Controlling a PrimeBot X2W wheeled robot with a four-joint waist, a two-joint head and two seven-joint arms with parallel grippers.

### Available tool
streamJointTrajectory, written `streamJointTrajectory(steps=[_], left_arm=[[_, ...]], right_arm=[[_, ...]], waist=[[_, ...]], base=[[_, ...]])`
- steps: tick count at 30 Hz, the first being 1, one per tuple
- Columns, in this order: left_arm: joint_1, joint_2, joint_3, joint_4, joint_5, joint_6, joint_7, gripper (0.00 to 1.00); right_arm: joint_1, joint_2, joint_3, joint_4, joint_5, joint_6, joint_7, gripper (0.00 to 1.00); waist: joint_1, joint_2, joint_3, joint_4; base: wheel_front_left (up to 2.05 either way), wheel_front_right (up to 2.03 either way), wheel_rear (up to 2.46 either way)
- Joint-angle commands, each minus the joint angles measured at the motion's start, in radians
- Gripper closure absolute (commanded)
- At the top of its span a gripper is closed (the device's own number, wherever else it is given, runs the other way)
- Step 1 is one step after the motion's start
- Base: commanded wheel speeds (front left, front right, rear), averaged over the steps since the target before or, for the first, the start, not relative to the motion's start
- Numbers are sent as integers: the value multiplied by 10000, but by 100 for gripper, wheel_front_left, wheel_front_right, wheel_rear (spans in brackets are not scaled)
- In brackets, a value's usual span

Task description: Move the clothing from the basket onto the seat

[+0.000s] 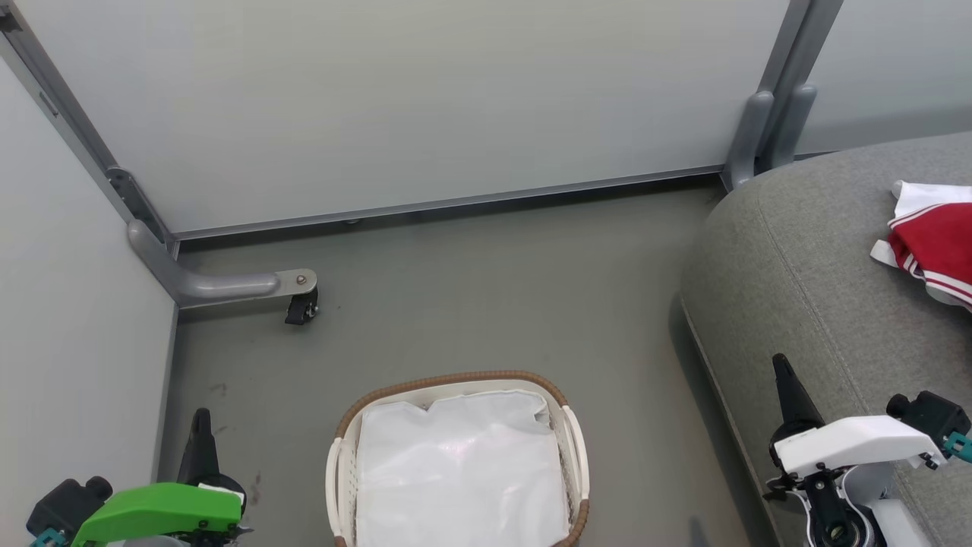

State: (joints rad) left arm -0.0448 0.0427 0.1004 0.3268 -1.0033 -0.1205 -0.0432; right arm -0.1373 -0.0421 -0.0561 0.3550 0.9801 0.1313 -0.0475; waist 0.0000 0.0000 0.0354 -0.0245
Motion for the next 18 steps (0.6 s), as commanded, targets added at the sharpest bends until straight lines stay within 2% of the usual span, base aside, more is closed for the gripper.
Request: streamJointTrajectory(steps=[1, 18], left_arm=[[-260, 75, 52, -150, -323, -47, 65, 100], [-414, 87, 84, -352, -2032, -72, 523, 100]], right_arm=[[-10, -67, -58, -181, 320, -3, 83, 100], [101, -79, -217, -468, 2102, -5, 547, 100]], waist=[[0, 0, -7, 5], [0, 0, -82, 62]], base=[[0, 0, 0], [0, 0, 0]])
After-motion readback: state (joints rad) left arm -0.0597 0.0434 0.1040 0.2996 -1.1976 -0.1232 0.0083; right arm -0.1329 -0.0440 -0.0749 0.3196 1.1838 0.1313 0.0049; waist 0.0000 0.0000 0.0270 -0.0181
